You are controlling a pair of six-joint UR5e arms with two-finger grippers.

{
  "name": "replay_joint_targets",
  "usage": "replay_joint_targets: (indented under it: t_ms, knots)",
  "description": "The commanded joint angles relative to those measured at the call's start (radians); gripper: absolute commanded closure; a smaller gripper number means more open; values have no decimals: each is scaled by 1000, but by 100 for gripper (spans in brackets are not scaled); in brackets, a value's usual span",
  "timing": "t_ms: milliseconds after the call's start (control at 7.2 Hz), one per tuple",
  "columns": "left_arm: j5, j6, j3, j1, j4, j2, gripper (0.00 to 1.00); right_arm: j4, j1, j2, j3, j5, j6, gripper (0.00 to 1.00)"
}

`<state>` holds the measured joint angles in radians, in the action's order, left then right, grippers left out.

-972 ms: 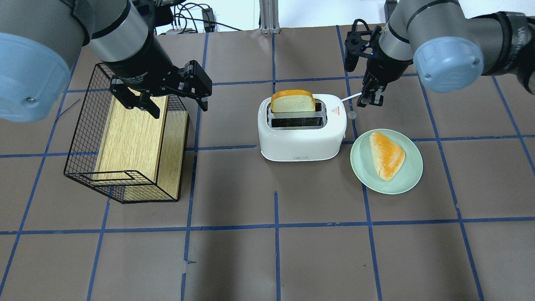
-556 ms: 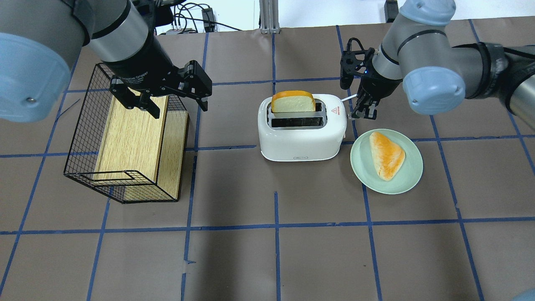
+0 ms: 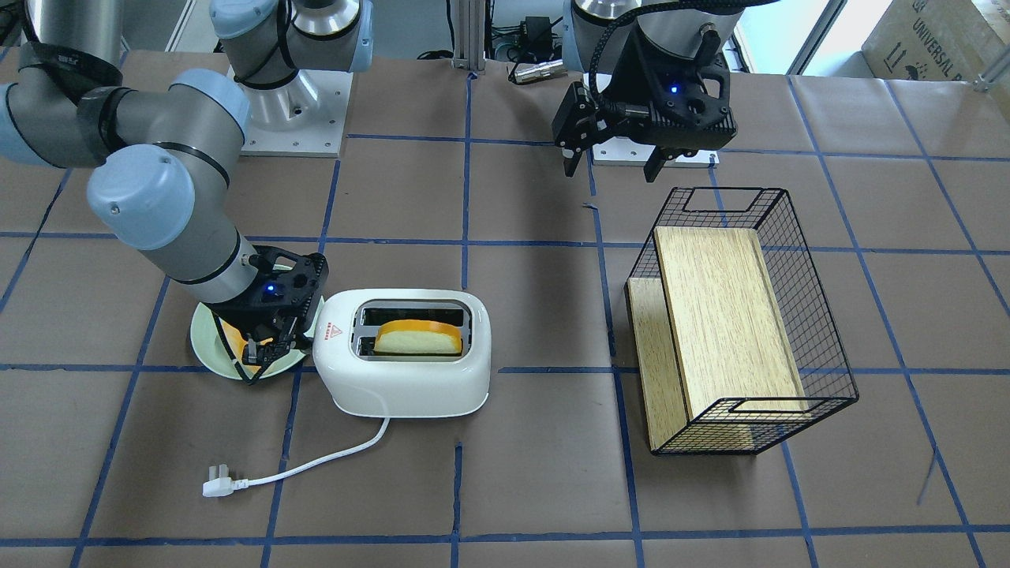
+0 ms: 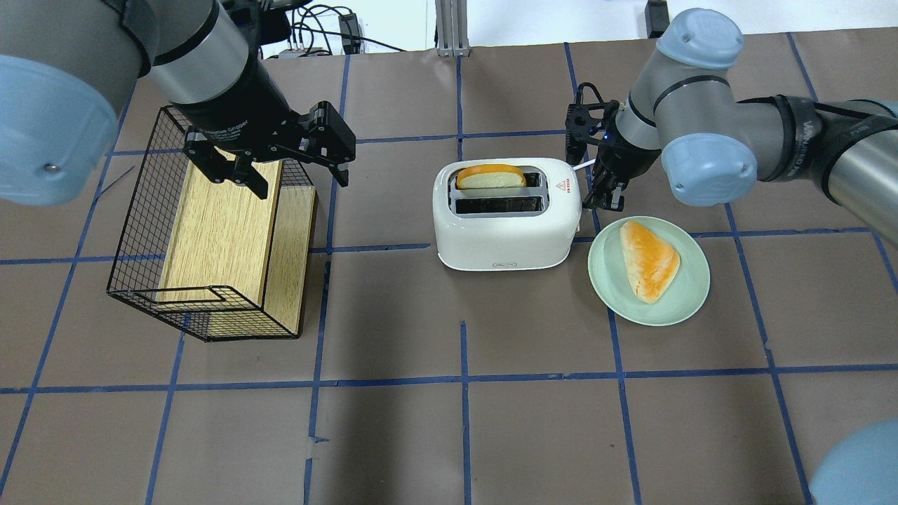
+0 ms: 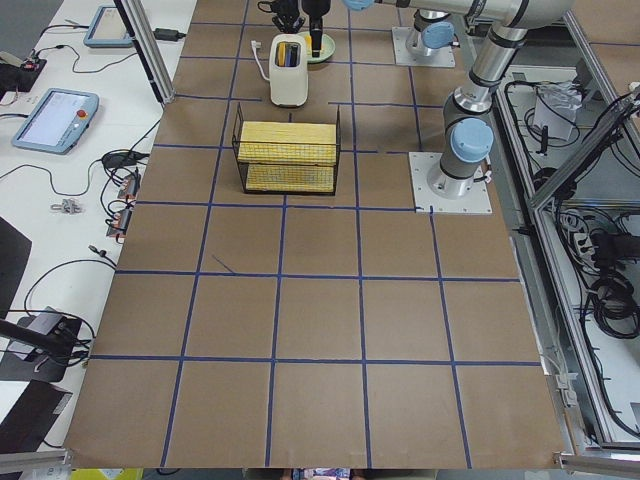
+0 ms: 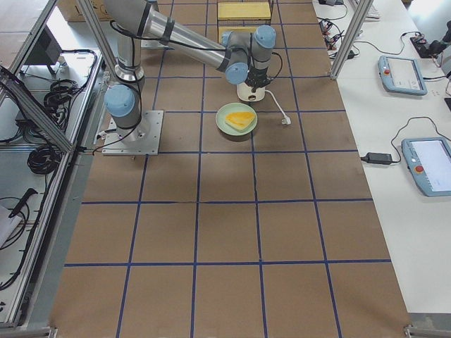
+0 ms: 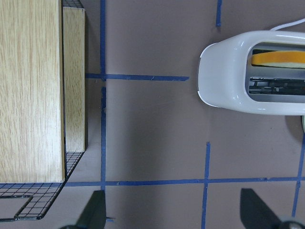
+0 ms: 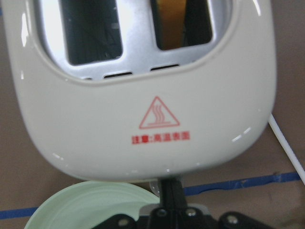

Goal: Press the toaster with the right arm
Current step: 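Lift the right gripper up off the toaster lever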

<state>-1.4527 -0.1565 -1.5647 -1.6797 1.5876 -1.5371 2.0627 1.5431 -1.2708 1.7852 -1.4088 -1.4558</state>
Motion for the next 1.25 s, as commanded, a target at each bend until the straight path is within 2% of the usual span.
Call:
replay_joint_targets:
  t_ms: [0, 278, 417, 556, 694, 833, 972, 1111]
  knots:
    - [0, 0, 0, -2, 0, 0, 0, 0, 0, 8, -1, 11, 2, 96]
    - [2, 0, 0, -2, 0, 0, 0, 0, 0, 10, -9, 16, 11, 95]
    - [0, 0, 0, -2, 0, 0, 0, -62, -1, -14, -33, -1, 37, 90]
    - [0, 0, 0, -2, 0, 0, 0, -307, -3, -60, -118, -4, 137, 77]
    - [0, 0, 2, -2, 0, 0, 0, -489, -2, -94, -244, -7, 288, 31]
    - [0, 0, 0, 0, 0, 0, 0, -588, 0, -98, -333, 7, 424, 3]
    - [0, 0, 0, -2, 0, 0, 0, -614, -1, -99, -363, -5, 654, 0]
    - [0, 0, 0, 0, 0, 0, 0, -685, 0, -163, -360, -9, 871, 0]
